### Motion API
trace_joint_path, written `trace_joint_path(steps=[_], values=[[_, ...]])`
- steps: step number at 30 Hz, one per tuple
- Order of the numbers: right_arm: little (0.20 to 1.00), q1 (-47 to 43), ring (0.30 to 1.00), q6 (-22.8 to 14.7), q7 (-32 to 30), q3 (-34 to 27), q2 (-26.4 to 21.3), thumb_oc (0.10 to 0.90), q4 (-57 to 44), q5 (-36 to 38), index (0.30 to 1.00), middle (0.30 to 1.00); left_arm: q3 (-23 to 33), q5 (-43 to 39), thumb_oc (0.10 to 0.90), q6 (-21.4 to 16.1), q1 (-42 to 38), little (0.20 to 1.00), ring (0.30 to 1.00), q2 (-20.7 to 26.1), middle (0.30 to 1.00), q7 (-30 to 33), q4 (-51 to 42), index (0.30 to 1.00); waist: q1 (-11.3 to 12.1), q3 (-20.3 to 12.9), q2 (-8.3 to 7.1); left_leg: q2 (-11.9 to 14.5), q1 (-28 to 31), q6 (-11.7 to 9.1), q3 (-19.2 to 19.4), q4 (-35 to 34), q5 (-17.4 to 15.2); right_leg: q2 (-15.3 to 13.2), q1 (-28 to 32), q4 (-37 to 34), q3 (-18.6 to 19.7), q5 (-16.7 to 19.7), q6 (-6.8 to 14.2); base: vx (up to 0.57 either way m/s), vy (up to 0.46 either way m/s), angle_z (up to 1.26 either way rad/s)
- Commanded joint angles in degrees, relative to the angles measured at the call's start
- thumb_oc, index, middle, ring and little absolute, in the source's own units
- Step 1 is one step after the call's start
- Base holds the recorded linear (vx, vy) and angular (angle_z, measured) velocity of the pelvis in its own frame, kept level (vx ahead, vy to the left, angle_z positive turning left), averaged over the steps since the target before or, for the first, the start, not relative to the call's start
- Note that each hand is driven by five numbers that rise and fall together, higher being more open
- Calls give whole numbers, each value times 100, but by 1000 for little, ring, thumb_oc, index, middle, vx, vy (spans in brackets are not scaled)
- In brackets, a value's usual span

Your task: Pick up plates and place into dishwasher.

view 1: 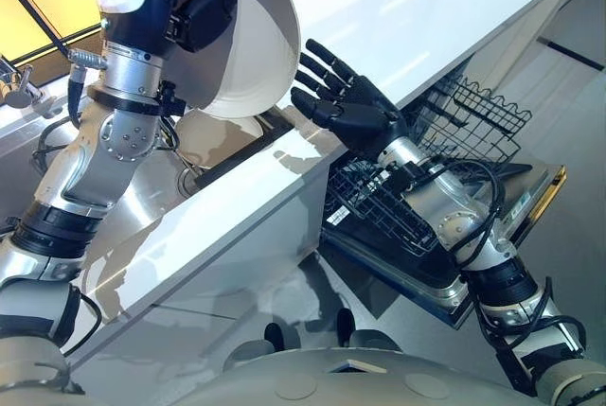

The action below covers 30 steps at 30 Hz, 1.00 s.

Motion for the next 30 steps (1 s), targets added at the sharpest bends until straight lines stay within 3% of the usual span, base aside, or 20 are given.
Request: trace_joint_path(steps=[1,12,13,14,15,19,20,21,22,23,30], values=[[900,-827,900,-705,-59,-51,491,800,-575,-104,900,900,-174,222,100,-129,-1003,200,300,-86,300,426,-223,300,57,-615,-187,-199,-34,46,-135,13,-261,79,313,27,-273,-263,204,38,-17,0],[900,-955,900,-973,-519,267,807,800,-321,-939,900,900,-553,53,100,-471,-730,200,300,-834,300,-235,-770,300,145,-569,-201,-193,-14,69,-183,13,-270,91,339,27,-304,-275,199,21,-13,1],[765,-970,785,-1008,-592,268,833,665,-261,-1028,785,785,-569,-27,100,-510,-697,200,300,-894,300,-352,-855,300,151,-560,-205,-192,-8,73,-178,13,-274,98,339,27,-303,-275,194,21,-31,3],[356,-969,434,-1009,-609,269,841,256,-250,-1060,434,434,-574,-67,100,-522,-690,200,300,-900,300,-362,-869,300,153,-559,-206,-191,-7,73,-177,13,-275,99,340,27,-302,-275,194,0,0,0],[200,-959,300,-1036,-675,270,847,100,-219,-1229,300,300,-582,-93,100,-564,-655,200,300,-946,300,-384,-924,300,156,-548,-207,-191,-3,75,-179,13,-272,102,340,27,-303,-270,191,0,0,0],[200,-938,300,-1219,-811,136,767,100,-113,-1880,300,300,-552,-679,100,-712,-503,200,300,-1075,300,-573,-1049,300,153,-529,-198,-176,0,77,-179,13,-273,123,357,27,-280,-278,180,8,-1,0],[200,-930,300,-1261,-849,98,745,100,-92,-1957,300,300,-533,-768,229,-727,-467,329,411,-1092,411,-573,-1076,411,155,-523,-196,-174,2,77,-183,13,-272,128,362,27,-274,-279,175,0,0,0],[200,-922,300,-1301,-884,60,733,100,-75,-2054,300,300,-511,-794,427,-760,-440,527,580,-1106,580,-572,-1082,580,157,-514,-198,-174,-29,79,-179,13,-215,130,333,27,-271,-229,161,0,0,0],[200,-918,300,-1366,-925,-33,700,100,-47,-2153,300,300,-467,-1024,723,-779,-387,823,834,-1123,834,-630,-1084,834,160,-513,-194,-173,-29,77,-191,13,-215,133,338,27,-270,-231,161,0,0,0],[200,-917,300,-1391,-943,-95,680,100,-31,-2165,300,300,-427,-1189,800,-768,-336,900,900,-1155,900,-692,-1108,900,165,-507,-194,-173,-28,79,-203,13,-214,136,342,27,-268,-232,157,54,3,3],[200,-775,300,-1878,-1359,-888,506,100,38,-2990,300,300,-28,-2867,800,-323,290,900,900,-1544,900,-1396,-1093,900,228,-447,-184,-177,-52,88,-321,13,-215,143,363,27,-348,-245,151,1,-7,7]])
